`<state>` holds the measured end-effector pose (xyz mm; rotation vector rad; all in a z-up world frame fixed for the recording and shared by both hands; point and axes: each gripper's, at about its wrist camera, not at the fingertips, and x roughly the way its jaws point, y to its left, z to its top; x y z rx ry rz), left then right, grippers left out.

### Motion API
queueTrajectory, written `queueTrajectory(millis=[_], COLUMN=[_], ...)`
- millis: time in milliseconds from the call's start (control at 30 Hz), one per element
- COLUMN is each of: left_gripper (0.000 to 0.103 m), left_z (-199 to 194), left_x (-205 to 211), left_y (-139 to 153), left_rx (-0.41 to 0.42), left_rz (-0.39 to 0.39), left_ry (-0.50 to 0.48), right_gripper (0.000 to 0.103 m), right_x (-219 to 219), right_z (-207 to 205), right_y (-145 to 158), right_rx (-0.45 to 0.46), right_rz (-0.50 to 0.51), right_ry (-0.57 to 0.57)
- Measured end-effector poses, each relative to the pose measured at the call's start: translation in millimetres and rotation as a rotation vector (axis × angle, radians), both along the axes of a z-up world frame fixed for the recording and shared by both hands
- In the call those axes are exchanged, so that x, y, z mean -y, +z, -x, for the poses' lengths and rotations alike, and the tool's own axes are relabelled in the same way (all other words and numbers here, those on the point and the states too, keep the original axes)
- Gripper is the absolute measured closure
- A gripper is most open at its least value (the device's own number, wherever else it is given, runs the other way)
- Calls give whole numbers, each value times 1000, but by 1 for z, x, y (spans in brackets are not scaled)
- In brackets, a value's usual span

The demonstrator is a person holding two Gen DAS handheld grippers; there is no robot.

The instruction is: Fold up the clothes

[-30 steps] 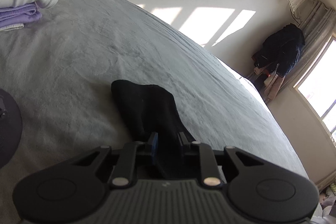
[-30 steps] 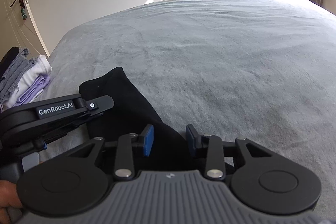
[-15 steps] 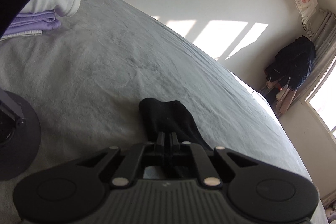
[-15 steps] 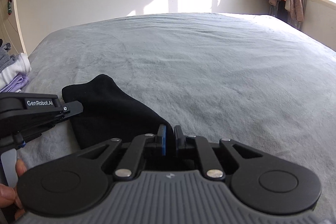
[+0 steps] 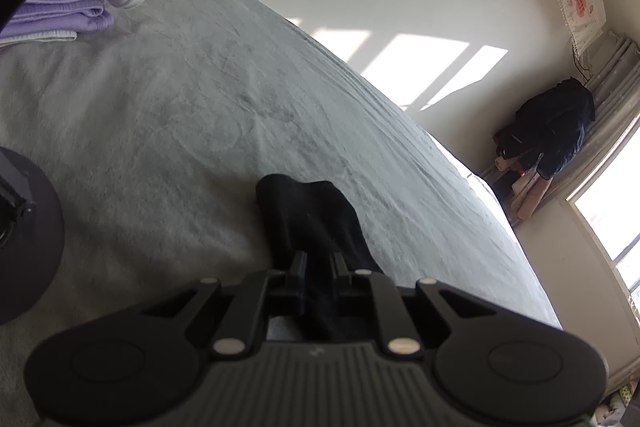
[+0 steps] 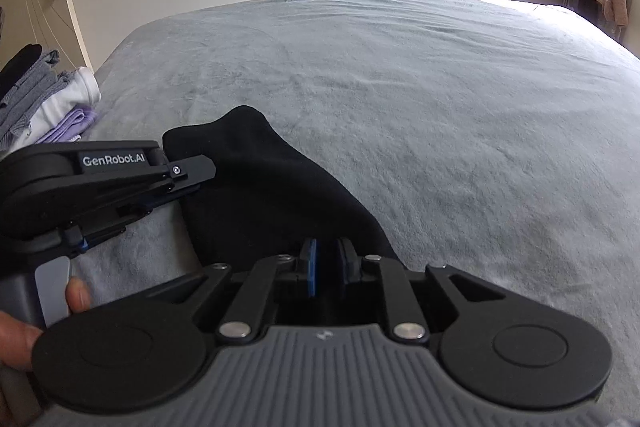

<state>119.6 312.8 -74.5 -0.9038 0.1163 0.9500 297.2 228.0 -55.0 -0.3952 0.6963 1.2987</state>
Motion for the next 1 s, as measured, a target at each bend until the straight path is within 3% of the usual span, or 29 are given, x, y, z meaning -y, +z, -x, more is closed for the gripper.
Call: queueTrajectory(millis=[133, 300, 433, 500, 600, 767, 1000], left_gripper=[91, 91, 90, 88, 84, 80, 75], left_z=[-1, -1, -2, -3, -5, -8, -15], left_x=[-1, -3, -3, -2, 0, 0, 2], left_y=[-1, -2, -2, -1, -1, 0, 1], left_rx=[2, 15, 16, 15, 10, -3, -38], left_rz=[3, 14, 13, 10, 3, -10, -37], left_ry=[-2, -3, -6, -8, -12, -18, -29], right_gripper=[85, 85, 80, 70, 65, 62, 57], right_x=[-41, -44, -12, 11, 48, 119, 160], right_z=[-12, -18, -10, 0, 16, 33, 55], right_y=[6, 25, 36, 36, 33, 27, 20], right_rx=[-90, -172, -93, -25, 46, -1, -19], right_rz=[-14, -146, -111, -64, -11, -40, -108], right_ry=[69, 22, -61, -114, -189, -318, -358])
